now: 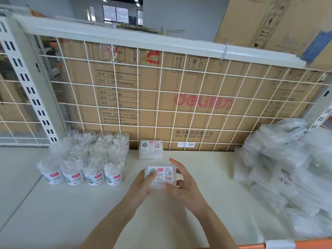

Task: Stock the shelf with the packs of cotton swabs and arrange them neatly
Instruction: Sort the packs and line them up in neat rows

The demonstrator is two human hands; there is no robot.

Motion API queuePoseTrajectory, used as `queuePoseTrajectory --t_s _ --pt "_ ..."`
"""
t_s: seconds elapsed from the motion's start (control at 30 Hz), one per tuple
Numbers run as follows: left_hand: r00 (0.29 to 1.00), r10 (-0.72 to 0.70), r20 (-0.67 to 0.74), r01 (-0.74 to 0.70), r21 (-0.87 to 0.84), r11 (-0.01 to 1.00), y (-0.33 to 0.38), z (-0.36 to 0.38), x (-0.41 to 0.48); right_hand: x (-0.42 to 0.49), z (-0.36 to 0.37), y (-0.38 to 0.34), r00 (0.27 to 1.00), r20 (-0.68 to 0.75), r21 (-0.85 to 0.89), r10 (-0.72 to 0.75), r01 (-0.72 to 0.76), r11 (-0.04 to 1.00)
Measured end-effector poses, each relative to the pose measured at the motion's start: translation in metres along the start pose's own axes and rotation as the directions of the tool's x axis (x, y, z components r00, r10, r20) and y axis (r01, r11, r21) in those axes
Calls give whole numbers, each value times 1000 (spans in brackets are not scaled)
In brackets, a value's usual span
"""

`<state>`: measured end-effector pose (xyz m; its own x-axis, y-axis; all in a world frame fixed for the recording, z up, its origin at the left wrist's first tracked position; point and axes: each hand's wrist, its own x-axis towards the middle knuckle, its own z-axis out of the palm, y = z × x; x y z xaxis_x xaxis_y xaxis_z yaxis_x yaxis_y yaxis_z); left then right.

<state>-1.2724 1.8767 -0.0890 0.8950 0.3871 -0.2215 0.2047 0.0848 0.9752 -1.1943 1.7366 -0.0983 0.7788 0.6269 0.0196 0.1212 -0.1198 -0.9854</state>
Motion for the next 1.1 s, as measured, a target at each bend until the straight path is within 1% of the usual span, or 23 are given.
queuePoseTrajectory --t_s 0.1,0.17,0.23,0.3,0.33,0.37,0.4,0.43,0.47,0.5,0.57,0.63,0.7,0.73,0.8,1.0,1.1 --pt "991 131 -7 -127 194 973 -12 -10 8 9 -4 4 999 -3 -8 33 -33 999" --pt "972 233 24 -223 406 886 -22 -20 12 18 -6 6 998 -36 -20 55 -56 998" --pt "956 285 66 -266 600 754 -32 -27 15 30 -8 8 998 -38 -87 59 -63 994" --pt "942 318 103 -276 778 565 -40 -34 13 42 -9 10 997 -16 -144 70 -72 987" --pt "922 367 123 -291 845 449 -44 -38 11 48 -8 12 997 -8 -149 78 -79 986" --pt "909 386 158 -299 892 339 -47 -42 9 52 -8 14 997 -1 -144 80 -79 986" --pt "911 370 181 -297 912 284 -50 -45 7 54 -7 16 998 5 -139 63 -62 988" --pt "899 394 193 -301 925 234 -52 -46 6 55 -6 19 999 14 -139 34 -32 990" --pt "881 426 205 -321 920 222 -54 -46 6 55 -5 22 1000 31 -156 2 3 988" --pt "878 424 222 -343 910 232 -53 -45 5 54 -4 25 998 52 -200 -31 40 979" --pt "855 468 224 -358 907 220 -54 -45 3 52 -2 29 991 71 -327 -111 128 936" --pt "840 502 205 -342 919 196 -56 -45 5 52 2 30 984 26 -395 -174 170 903" --pt "822 538 186 -327 928 178 -59 -43 7 54 7 29 979 -24 -428 -203 174 887" --pt "799 574 180 -331 928 169 -60 -43 8 56 10 29 976 -43 -445 -216 175 878" --pt "782 600 169 -341 922 185 -60 -42 9 60 16 29 970 -70 -473 -231 172 864" --pt "760 631 155 -371 901 226 -62 -43 9 67 33 26 963 -122 -484 -240 153 862" --pt "771 621 145 -369 896 249 -60 -43 9 67 36 25 960 -132 -517 -246 145 844"
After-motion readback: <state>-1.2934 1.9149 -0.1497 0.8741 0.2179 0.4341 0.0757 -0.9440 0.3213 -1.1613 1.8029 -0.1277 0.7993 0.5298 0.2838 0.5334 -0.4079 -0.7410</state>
